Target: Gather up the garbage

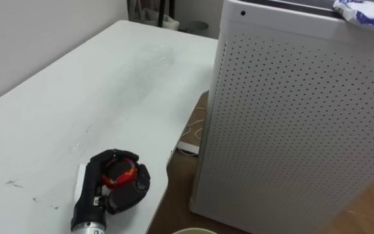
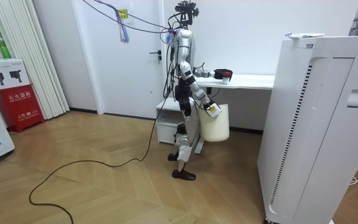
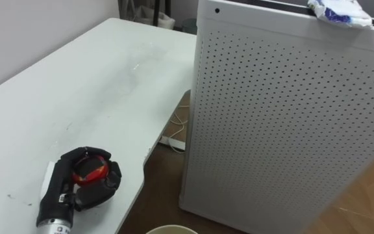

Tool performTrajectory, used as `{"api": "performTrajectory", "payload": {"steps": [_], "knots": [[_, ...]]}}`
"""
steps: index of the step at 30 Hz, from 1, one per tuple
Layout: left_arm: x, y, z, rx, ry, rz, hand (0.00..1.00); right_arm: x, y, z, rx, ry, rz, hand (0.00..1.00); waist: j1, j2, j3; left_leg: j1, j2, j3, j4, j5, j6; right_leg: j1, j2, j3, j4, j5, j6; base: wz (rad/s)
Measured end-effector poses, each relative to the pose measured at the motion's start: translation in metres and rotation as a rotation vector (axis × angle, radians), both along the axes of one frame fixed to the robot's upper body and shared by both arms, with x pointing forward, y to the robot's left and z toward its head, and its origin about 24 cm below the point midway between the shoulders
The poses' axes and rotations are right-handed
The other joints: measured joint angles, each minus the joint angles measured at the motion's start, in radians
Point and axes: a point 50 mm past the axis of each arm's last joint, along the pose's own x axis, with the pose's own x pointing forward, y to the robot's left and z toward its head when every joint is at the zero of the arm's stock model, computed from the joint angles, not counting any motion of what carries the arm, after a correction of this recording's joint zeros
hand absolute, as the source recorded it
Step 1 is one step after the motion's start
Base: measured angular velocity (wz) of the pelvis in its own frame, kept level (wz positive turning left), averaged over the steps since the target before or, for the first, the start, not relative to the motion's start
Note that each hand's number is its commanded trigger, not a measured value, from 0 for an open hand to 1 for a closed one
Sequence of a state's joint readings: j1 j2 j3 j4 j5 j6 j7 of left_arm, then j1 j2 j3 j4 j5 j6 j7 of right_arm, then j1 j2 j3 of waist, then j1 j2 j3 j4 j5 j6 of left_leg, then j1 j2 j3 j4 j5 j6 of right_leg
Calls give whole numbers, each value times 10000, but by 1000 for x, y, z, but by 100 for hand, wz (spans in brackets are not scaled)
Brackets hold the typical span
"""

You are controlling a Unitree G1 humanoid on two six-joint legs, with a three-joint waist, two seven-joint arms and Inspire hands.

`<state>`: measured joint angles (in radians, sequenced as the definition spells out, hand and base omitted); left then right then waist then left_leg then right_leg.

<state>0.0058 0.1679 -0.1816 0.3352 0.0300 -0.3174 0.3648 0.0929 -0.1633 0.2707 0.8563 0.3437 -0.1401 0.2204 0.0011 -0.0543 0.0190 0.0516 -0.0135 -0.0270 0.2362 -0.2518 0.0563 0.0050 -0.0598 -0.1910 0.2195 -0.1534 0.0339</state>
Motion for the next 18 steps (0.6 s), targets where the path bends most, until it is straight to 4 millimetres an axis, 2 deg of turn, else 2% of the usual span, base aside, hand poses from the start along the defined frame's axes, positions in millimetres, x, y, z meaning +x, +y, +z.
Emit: {"api": "performTrajectory", "payload": {"steps": [8,11,14,18], "knots": [[1,-1,0,-101,59,-267,100,-1,0,-1,-49,88,-50,100,23,14,0,-27,0,30,-6,0,0,-24,1,7,10,0,0,0],[1,-2,0,-732,142,-332,100,0,-1,-1,-112,89,-133,100,38,59,-37,-74,4,131,-5,-1,1,-118,3,38,33,17,-1,-9],[2,-4,0,-1411,214,-383,100,1,1,0,-120,35,-172,100,39,71,-61,-70,10,355,24,0,1,-310,4,241,202,23,-3,-21],[3,-13,2,-1664,408,-1070,100,6,3,2,-117,-108,-223,100,37,9,-82,-72,25,890,42,0,1,-598,-24,462,445,23,-2,-30]]}}
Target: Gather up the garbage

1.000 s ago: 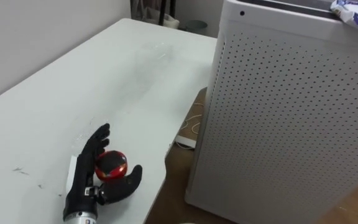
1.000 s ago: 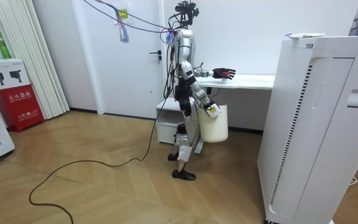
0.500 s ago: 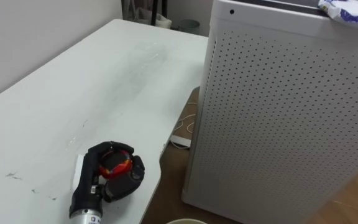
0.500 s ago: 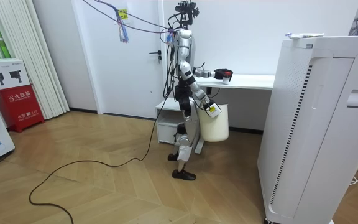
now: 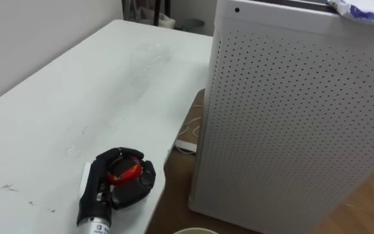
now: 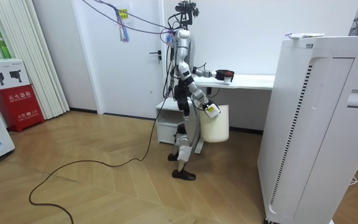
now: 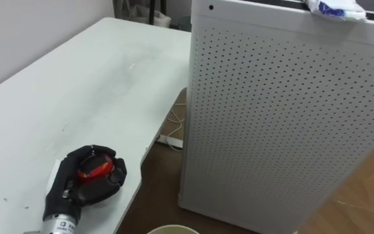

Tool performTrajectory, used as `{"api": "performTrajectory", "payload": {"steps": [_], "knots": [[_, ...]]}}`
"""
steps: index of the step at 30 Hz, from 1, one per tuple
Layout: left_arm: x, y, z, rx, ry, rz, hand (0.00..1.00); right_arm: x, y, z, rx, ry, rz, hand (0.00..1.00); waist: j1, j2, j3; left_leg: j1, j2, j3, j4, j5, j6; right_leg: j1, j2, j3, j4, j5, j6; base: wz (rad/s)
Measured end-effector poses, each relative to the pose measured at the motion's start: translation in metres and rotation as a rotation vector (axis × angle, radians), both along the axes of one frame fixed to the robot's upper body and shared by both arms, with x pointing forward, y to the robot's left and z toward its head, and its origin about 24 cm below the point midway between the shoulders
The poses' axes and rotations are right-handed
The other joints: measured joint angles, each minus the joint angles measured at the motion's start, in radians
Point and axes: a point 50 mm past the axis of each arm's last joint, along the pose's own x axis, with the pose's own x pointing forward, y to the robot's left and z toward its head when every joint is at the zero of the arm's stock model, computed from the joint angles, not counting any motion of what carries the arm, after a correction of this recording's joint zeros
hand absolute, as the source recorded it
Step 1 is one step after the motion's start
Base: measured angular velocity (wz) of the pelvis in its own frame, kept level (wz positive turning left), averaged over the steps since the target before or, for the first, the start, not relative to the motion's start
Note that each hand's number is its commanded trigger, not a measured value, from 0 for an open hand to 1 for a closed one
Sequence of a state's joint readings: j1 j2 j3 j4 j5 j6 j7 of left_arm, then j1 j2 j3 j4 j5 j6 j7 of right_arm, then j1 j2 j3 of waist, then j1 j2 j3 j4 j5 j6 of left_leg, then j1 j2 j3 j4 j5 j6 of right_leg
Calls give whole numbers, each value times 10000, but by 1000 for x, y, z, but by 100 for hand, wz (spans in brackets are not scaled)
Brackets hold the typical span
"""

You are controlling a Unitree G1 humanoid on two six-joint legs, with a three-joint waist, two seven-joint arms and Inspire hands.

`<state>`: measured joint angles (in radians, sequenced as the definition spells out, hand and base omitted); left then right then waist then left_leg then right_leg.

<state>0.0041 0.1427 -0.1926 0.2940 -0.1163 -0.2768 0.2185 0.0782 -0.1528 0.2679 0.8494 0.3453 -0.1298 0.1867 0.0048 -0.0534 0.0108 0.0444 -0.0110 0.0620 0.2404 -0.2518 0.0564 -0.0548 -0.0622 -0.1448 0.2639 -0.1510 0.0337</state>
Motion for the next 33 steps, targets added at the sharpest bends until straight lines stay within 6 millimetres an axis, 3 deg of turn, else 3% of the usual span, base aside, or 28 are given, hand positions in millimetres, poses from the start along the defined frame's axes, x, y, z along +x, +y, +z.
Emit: {"api": "performTrajectory", "payload": {"steps": [2,8,12,16,21,28,29,30,31,33], "knots": [[1,-4,2,-97,-34,-372,100,8,1,3,-3,-187,85,100,54,-48,15,-2,31,409,-12,0,0,-207,-8,57,188,13,-21,-44],[3,-30,26,-913,-939,-1987,100,31,3,12,-9,-796,204,100,-27,-178,59,-229,67,452,6,-11,19,-541,24,8,239,185,-92,-10],[3,-40,30,-1249,-1024,-2627,100,49,4,28,47,-1728,184,100,-15,-14,95,-486,170,607,44,-8,4,-773,124,-40,100,360,-186,-10],[2,-50,31,-1345,-1029,-3299,100,66,9,48,219,-2844,421,100,-87,184,71,-718,218,719,173,-1,-8,-999,166,-25,109,376,-201,-8],[0,-57,30,-1387,-1001,-3887,100,71,14,54,397,-3300,503,100,-236,197,68,-752,231,779,173,0,-9,-1064,175,-28,98,376,-201,-4],[-4,-56,27,-1277,-818,-4085,100,71,10,54,262,-3266,488,100,-153,183,68,-761,250,1270,178,-1,-9,-1413,202,98,239,435,-284,-26],[-4,-56,27,-1271,-804,-4082,91,71,10,54,234,-3263,498,100,-102,180,70,-769,248,1278,174,-1,-9,-1474,207,123,290,439,-291,-37],[-4,-56,27,-1266,-802,-4089,33,71,9,54,199,-3259,515,100,-40,175,67,-831,244,1277,176,-1,-9,-1609,231,213,347,456,-318,-32],[-4,-56,27,-1264,-807,-4092,0,72,9,55,189,-3282,529,100,-13,175,68,-922,249,1276,175,-1,-9,-1744,265,300,364,499,-340,-28],[-4,-56,27,-1261,-804,-4125,0,75,10,56,178,-3345,530,100,0,175,70,-1063,270,1276,172,-2,-11,-1907,298,342,354,572,-375,-14]]}}
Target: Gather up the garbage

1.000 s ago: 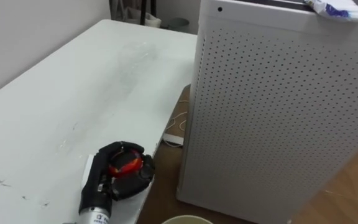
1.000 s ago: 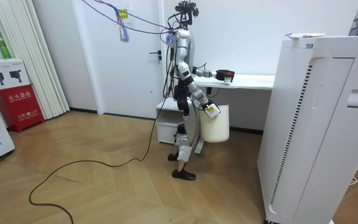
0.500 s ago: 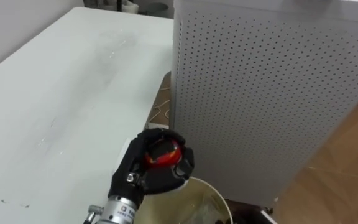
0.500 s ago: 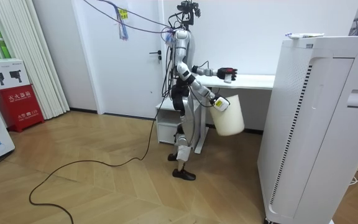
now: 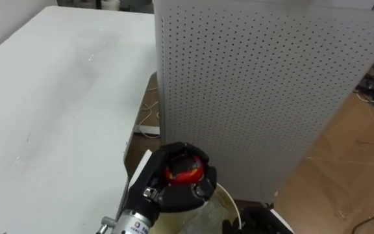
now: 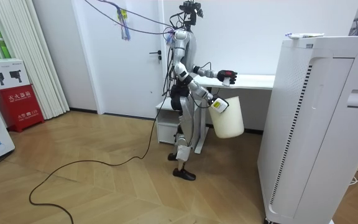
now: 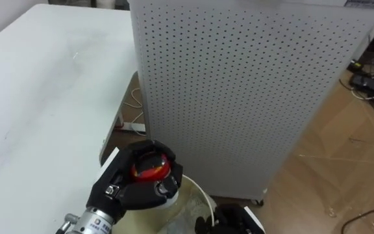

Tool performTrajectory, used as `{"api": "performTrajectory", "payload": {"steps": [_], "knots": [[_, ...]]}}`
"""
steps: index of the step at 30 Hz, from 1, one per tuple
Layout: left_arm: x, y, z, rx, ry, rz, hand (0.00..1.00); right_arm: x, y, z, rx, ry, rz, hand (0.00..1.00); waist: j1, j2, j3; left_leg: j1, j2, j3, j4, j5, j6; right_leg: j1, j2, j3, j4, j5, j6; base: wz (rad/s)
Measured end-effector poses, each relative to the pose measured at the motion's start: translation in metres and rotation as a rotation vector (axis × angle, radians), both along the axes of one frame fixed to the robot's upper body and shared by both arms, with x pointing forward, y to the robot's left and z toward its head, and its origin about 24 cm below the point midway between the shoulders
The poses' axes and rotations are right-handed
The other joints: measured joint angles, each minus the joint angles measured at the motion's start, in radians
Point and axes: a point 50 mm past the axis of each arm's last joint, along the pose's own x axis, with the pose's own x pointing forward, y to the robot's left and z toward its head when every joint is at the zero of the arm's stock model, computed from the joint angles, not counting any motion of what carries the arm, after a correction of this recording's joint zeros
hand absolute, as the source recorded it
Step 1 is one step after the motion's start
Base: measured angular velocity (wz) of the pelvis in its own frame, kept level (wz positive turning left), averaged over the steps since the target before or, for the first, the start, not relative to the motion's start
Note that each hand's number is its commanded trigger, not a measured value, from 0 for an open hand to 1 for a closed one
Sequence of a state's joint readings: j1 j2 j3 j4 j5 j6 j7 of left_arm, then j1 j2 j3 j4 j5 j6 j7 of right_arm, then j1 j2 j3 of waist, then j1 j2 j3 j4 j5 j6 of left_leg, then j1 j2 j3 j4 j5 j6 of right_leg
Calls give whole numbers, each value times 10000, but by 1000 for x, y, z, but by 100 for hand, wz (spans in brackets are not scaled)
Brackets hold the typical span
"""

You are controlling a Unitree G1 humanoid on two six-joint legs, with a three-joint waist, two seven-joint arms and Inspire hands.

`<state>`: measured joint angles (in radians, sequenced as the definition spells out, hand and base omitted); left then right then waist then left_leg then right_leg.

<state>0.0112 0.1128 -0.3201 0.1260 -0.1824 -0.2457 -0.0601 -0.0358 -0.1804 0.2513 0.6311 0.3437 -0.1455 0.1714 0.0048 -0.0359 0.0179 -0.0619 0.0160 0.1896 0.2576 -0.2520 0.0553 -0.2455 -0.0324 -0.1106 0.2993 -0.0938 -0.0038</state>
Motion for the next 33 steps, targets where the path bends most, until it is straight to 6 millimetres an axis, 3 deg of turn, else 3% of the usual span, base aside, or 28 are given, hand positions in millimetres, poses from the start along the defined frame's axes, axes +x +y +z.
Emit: {"api": "performTrajectory", "payload": {"steps": [15,33], "knots": [[-1,3,-3,283,109,-200,0,6,2,2,-477,-43,180,100,48,71,50,-211,36,-33,-38,25,-67,-164,63,-11,-93,185,-68,-1],[-7,6,3,879,-285,-319,0,3,-5,0,-794,116,-230,100,-40,53,8,264,40,7,-199,34,-72,242,111,-2,-245,184,-67,0]]}}
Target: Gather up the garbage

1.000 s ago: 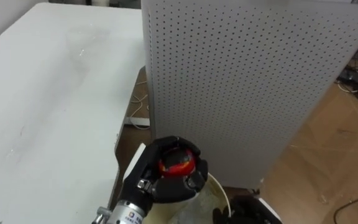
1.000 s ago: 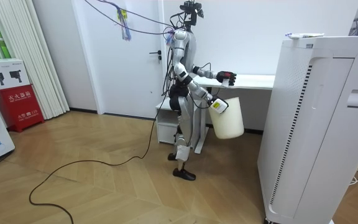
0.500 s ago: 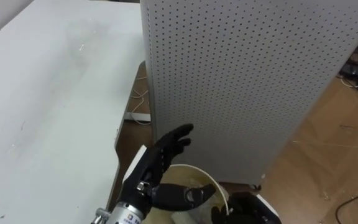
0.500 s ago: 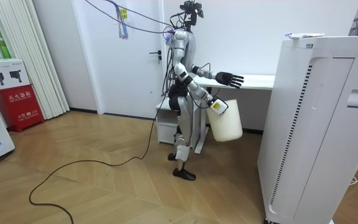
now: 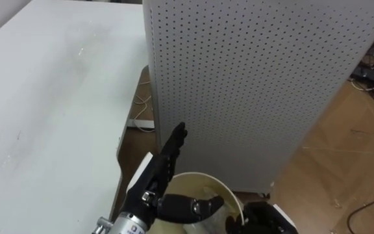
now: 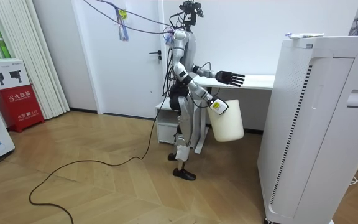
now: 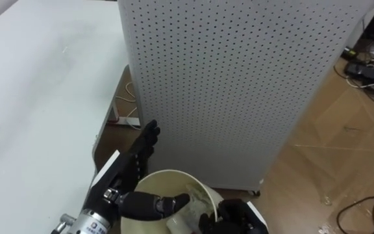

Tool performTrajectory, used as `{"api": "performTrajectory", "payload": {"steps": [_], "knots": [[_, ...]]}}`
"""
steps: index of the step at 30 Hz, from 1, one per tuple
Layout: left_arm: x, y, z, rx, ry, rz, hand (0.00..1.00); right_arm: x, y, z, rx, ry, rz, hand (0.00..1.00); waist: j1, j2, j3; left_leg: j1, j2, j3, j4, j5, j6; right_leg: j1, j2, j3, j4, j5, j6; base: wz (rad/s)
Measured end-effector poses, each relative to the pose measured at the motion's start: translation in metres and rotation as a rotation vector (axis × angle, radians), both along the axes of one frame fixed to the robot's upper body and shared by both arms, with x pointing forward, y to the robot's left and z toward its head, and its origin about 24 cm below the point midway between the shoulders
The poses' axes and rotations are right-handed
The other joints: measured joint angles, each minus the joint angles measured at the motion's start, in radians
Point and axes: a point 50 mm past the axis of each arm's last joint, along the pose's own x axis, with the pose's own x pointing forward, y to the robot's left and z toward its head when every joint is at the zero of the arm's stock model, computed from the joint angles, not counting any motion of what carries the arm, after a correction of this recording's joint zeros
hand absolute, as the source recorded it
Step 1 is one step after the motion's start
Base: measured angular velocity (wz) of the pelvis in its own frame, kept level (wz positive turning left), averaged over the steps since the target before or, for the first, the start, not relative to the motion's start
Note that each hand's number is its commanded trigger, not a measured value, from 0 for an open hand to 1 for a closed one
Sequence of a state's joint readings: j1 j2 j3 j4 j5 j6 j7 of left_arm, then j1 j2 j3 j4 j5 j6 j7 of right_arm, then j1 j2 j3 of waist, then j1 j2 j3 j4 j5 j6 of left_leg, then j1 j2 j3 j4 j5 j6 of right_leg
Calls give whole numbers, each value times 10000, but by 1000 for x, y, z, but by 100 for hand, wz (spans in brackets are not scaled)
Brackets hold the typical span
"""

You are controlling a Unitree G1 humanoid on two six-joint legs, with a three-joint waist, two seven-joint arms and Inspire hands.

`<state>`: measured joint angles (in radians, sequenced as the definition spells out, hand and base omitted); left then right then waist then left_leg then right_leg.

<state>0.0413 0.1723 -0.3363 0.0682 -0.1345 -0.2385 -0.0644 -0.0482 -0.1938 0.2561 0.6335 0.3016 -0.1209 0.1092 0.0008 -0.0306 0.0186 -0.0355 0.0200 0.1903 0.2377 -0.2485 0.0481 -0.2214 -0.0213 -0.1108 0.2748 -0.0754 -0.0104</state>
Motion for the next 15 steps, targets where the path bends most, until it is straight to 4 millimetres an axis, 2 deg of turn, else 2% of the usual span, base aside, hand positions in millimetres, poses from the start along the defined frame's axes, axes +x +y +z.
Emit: {"api": "performTrajectory", "payload": {"steps": [7,15], "knots": [[2,2,25,-135,-1122,209,0,-14,-2,-1,130,19,-461,100,-27,-12,-17,315,-29,102,-43,-2,3,247,9,129,10,8,21,-3],[4,9,31,497,-1622,859,0,-20,-5,-1,176,-29,-640,100,-369,-41,-39,464,-149,587,-49,-17,25,84,113,641,184,129,44,-22]]}}
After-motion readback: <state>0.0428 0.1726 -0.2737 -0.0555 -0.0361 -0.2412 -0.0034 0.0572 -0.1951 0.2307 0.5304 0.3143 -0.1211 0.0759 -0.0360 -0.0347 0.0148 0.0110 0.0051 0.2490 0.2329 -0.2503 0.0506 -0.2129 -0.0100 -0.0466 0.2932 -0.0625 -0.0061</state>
